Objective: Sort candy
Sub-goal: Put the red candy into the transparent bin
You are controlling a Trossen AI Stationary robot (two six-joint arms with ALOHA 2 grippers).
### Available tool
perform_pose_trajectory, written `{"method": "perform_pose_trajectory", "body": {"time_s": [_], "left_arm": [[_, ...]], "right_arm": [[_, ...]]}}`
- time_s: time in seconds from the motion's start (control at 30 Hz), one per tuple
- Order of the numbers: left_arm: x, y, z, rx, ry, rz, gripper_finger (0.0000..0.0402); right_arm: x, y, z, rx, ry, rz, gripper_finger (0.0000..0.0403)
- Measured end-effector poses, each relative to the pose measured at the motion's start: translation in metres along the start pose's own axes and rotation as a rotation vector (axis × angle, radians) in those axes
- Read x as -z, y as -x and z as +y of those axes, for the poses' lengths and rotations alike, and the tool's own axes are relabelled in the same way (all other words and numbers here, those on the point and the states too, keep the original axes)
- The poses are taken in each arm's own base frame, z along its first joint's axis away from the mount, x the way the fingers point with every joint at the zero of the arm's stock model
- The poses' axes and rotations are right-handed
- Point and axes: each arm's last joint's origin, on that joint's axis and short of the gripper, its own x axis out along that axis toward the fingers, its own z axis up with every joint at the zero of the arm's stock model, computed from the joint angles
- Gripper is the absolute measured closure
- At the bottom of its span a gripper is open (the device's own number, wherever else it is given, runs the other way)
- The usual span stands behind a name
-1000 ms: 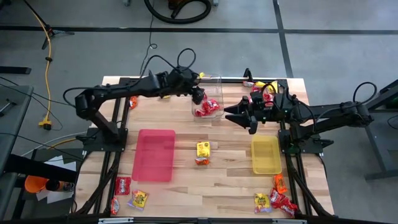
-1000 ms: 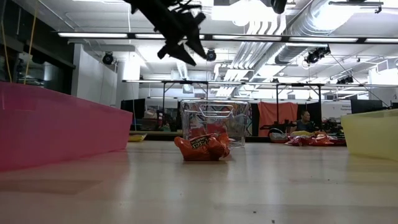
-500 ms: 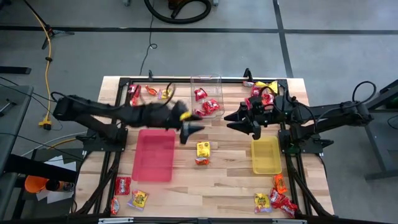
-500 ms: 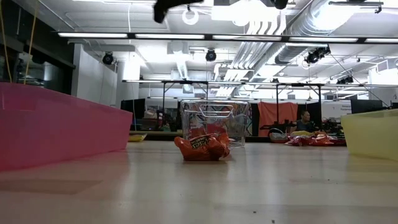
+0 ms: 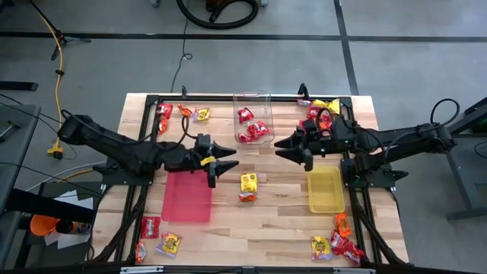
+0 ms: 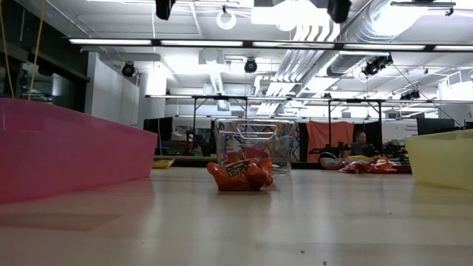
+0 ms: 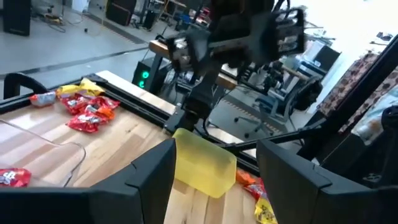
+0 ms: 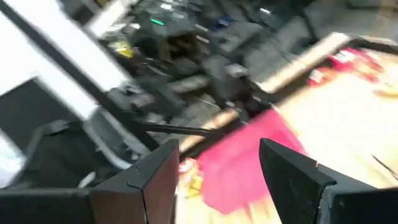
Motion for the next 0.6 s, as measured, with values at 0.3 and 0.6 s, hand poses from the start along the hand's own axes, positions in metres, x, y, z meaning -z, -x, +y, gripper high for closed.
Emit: {"method": "perform_pose_trajectory", "body": {"time_s": [0.3, 0.6], "left_arm": [[-0.027, 0.03, -0.001, 0.105, -0.066, -0.035, 0.019], [-0.056, 0.067, 0.01, 0.097, -0.103, -0.107, 0.019]], "right_arm": [[-0.003, 0.004, -0.039, 0.753, -0.181, 0.107, 0.0185], [-0.034, 0.007, -0.118, 1.289, -0.221, 0.38, 0.0185]]}}
